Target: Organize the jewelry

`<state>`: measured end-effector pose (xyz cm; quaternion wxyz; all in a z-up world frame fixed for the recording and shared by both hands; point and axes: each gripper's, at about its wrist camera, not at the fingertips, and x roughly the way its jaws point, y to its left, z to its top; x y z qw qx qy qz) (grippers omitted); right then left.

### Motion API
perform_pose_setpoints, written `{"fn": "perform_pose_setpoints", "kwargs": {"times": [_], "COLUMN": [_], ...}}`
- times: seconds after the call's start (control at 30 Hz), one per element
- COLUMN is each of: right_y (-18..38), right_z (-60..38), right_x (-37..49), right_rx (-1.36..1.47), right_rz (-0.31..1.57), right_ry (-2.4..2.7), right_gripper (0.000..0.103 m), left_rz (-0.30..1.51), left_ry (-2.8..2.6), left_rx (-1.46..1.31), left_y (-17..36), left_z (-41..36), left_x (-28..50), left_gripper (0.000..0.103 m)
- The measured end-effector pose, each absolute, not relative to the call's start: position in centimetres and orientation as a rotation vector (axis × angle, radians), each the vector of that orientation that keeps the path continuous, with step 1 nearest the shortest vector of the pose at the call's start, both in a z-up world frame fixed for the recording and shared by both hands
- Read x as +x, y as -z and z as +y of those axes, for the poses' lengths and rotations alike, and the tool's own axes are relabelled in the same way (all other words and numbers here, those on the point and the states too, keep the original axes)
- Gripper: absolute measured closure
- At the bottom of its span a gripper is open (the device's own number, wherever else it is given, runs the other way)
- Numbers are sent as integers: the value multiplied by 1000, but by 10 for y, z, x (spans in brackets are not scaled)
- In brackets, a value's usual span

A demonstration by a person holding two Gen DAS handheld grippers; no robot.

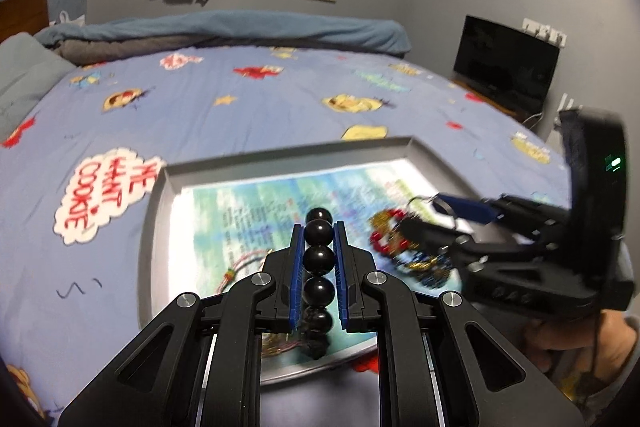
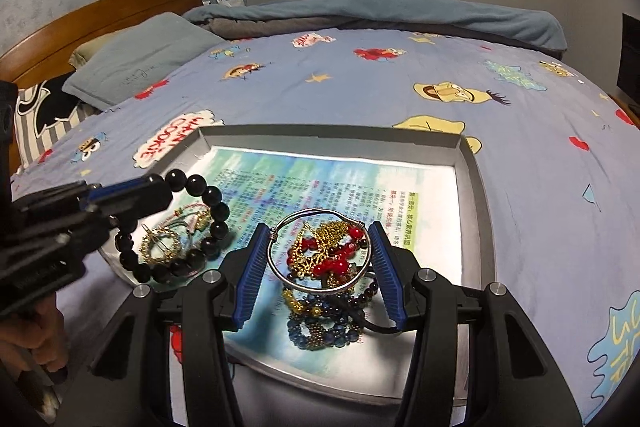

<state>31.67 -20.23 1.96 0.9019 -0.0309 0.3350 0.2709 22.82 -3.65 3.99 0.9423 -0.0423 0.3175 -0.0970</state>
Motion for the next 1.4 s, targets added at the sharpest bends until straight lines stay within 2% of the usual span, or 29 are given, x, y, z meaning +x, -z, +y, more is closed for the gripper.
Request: {"fn": "perform_pose_setpoints", "kwargs": {"times": [0.07,0.13,0.23,0.33,0.43,0.63,0.8,0.97,1.27,1.4], "right_y": [-19,-19,-21,-22,-25,-28,-28,-28,-24,-21], "right_z": [-203,-204,-206,-211,-218,-227,-234,-236,-244,-247], "right_x": [316,314,306,299,291,273,260,249,220,205], "right_rx": [-71,-73,-70,-53,-30,-15,0,3,-1,-9], "right_rz": [686,672,636,611,579,546,536,532,506,478], "right_ry": [-556,-559,-556,-553,-547,-545,-542,-540,-547,-547], "right_gripper": [52,46,41,40,39,37,33,32,18,8], "left_rz": [662,665,649,626,606,572,543,518,468,440], "left_ry": [187,167,137,115,110,96,83,61,65,72], "left_rx": [-84,-84,-93,-87,-71,-58,-55,-61,-58,-63], "left_y": [-34,-30,-29,-31,-32,-34,-36,-33,-28,-26], "left_z": [-34,-31,-26,-24,-26,-29,-31,-31,-35,-36], "left_x": [229,227,221,212,202,181,164,151,124,113], "left_gripper": [88,84,54,39,28,13,8,7,5,5]}}
